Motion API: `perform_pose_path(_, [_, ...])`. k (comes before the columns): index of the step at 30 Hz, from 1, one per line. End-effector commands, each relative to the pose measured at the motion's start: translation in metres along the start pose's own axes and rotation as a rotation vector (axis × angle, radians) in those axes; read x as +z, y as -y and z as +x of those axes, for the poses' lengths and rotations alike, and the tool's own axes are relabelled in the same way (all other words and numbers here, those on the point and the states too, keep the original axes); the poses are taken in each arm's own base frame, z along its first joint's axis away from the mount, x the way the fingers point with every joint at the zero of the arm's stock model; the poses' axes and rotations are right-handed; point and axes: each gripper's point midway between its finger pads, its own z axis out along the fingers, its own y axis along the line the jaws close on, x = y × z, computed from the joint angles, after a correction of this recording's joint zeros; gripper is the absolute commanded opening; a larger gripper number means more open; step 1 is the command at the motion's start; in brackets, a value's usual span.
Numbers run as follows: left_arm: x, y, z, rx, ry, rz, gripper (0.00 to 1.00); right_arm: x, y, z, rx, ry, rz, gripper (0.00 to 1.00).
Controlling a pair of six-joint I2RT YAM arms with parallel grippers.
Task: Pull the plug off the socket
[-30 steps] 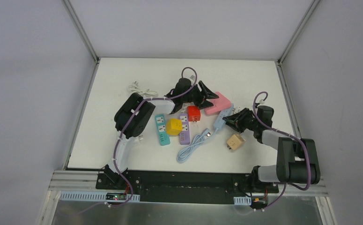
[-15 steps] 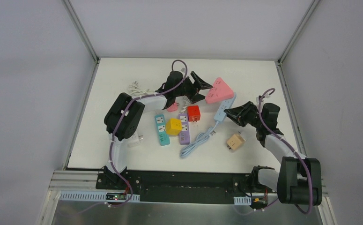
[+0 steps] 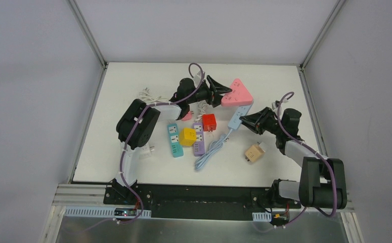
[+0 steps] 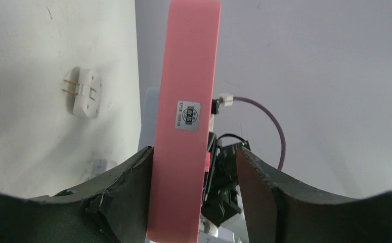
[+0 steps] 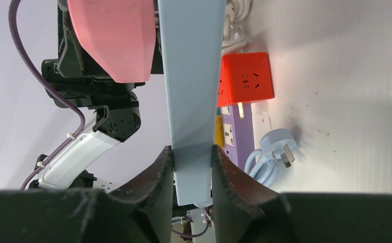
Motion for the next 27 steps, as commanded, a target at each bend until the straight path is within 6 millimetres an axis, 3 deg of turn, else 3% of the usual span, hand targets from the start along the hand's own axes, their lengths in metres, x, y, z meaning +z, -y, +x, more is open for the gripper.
perform_pose_path(1, [-0.001,0.028,0.040,0.060,-0.161,0.082,0.58,0.000,-0.041,-0.006,-0.095,-0.041,-0.132,0.00])
perform_pose_path(6, [-0.001,0.018,0.040,0.045,-0.162,0.052,0.45,0.003,-0.036,-0.006,-0.082,-0.050,-0.123,0.00])
perform_pose_path(9, [0.000,0.018,0.039,0.048,-0.158,0.051,0.26,0.005,-0.029,-0.008,-0.073,-0.041,-0.104,0.00])
perform_pose_path(12, [0.004,0.012,0.035,0.059,-0.143,0.026,0.02,0.009,-0.010,-0.014,-0.049,-0.007,-0.016,0.00])
perform_pose_path(13, [0.005,0.009,0.033,0.065,-0.136,0.015,0.00,0.010,-0.001,-0.015,-0.038,0.003,0.022,0.00])
perform_pose_path(16, [0.010,-0.009,0.027,0.091,-0.106,-0.035,0.00,0.010,0.019,-0.019,-0.019,0.035,0.114,0.18])
perform_pose_path(18, [0.015,-0.019,0.029,0.110,-0.098,-0.056,0.00,0.010,0.029,-0.021,-0.018,0.054,0.158,0.37])
perform_pose_path(22, [0.027,-0.043,0.033,0.121,-0.089,-0.106,0.00,0.007,0.050,-0.025,-0.026,0.087,0.262,0.63])
perform_pose_path(27, [0.034,-0.066,0.031,0.103,-0.066,-0.134,0.00,0.002,0.064,-0.025,-0.028,0.104,0.359,0.73])
